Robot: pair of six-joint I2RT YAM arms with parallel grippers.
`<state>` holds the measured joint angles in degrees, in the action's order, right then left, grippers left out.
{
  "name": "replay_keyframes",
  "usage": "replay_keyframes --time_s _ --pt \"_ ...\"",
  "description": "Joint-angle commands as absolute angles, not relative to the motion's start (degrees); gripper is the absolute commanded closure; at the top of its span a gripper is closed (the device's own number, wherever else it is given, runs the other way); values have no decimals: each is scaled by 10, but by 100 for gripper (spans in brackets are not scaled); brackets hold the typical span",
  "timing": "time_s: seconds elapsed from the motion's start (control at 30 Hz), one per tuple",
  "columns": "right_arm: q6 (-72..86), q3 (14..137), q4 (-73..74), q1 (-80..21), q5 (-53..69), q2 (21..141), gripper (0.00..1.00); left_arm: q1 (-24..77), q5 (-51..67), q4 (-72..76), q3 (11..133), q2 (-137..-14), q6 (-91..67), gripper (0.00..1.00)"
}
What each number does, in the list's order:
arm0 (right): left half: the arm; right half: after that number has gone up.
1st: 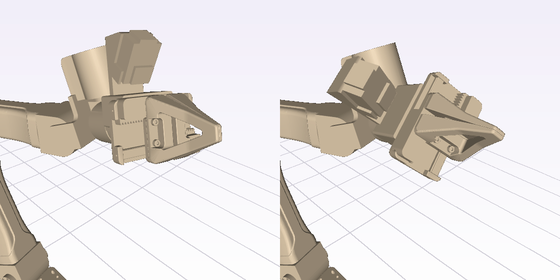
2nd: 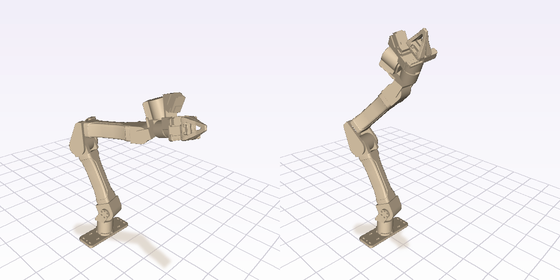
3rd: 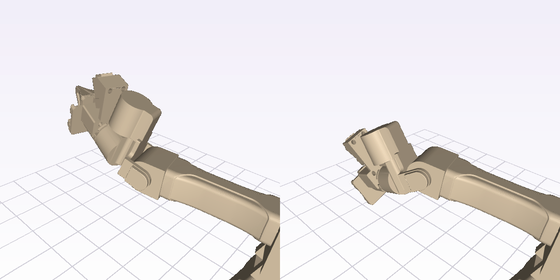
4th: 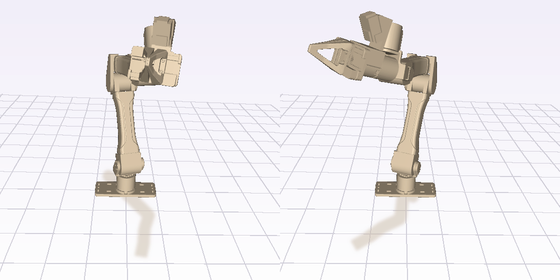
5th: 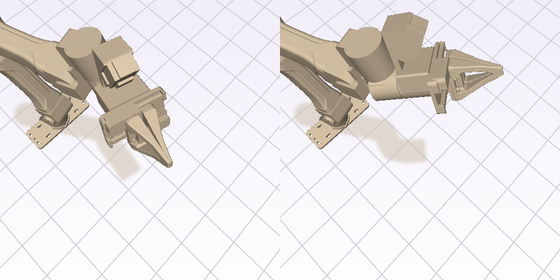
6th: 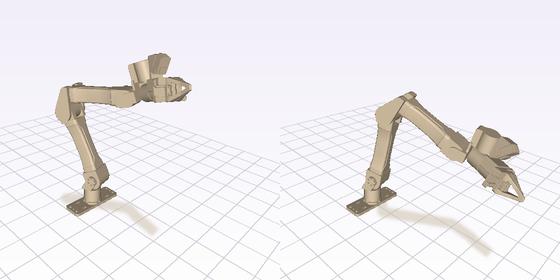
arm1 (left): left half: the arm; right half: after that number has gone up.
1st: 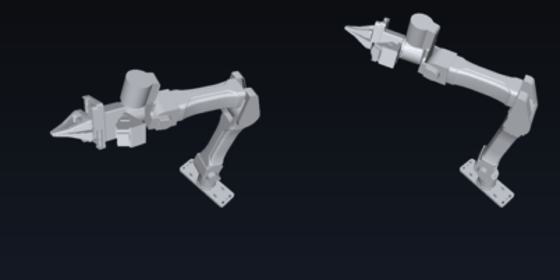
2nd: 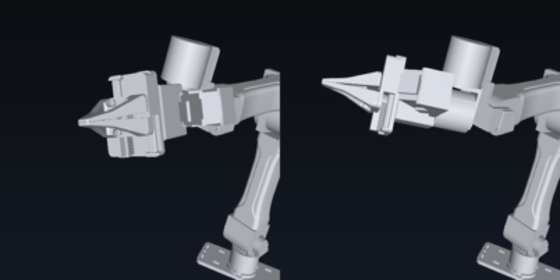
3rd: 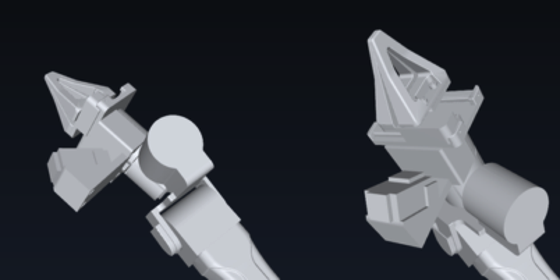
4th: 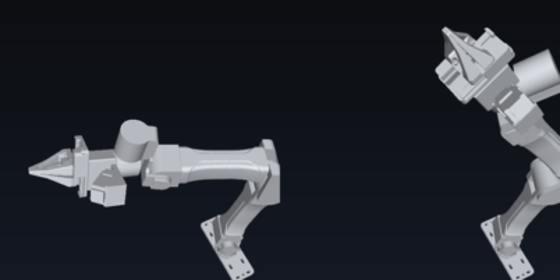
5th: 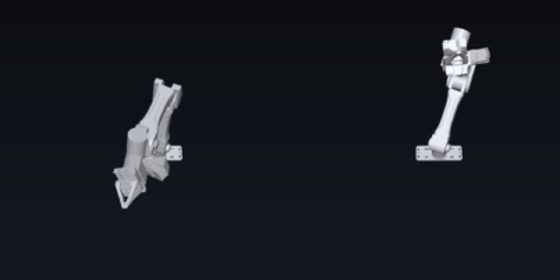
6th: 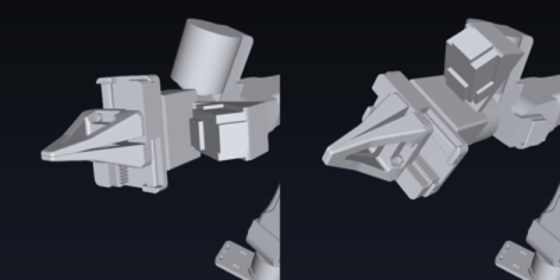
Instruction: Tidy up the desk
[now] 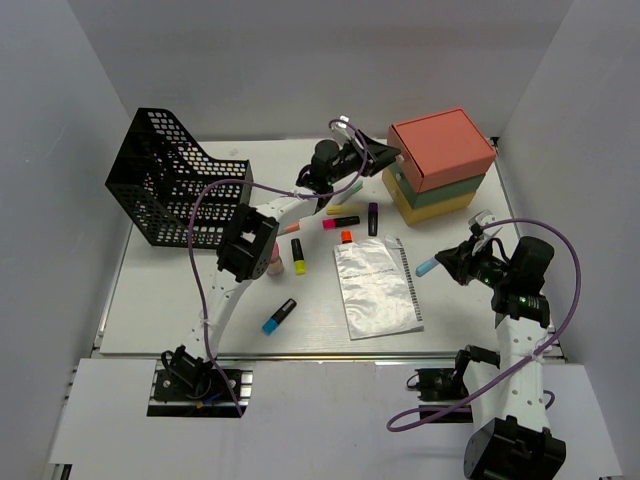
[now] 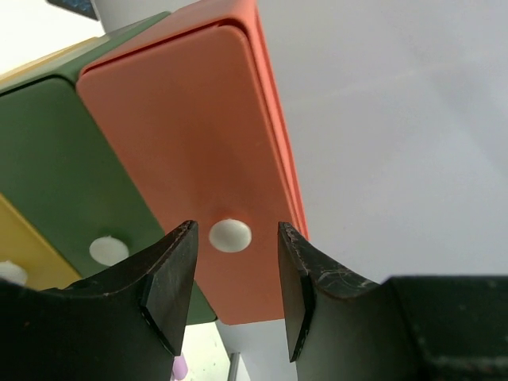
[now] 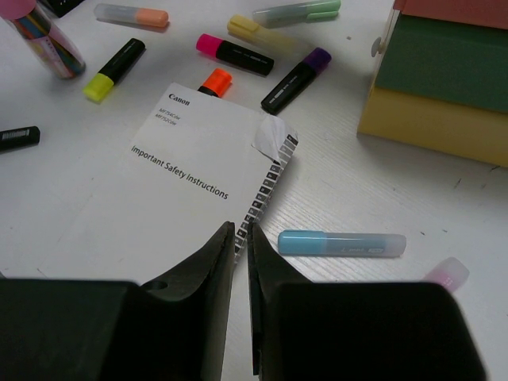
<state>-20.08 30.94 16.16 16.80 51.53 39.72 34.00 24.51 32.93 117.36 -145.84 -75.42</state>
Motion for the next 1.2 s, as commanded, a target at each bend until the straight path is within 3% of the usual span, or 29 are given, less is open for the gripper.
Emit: replay_keyframes --time_s 0.0,0.43,1.17 --pt "-209 304 144 169 519 394 82 347 235 297 1189 -1436 -741 45" --pt "-209 303 144 169 519 394 82 352 231 265 1252 -1472 -741 42" --pt "-209 304 143 169 519 394 82 358 246 262 1203 -1457 -740 47"
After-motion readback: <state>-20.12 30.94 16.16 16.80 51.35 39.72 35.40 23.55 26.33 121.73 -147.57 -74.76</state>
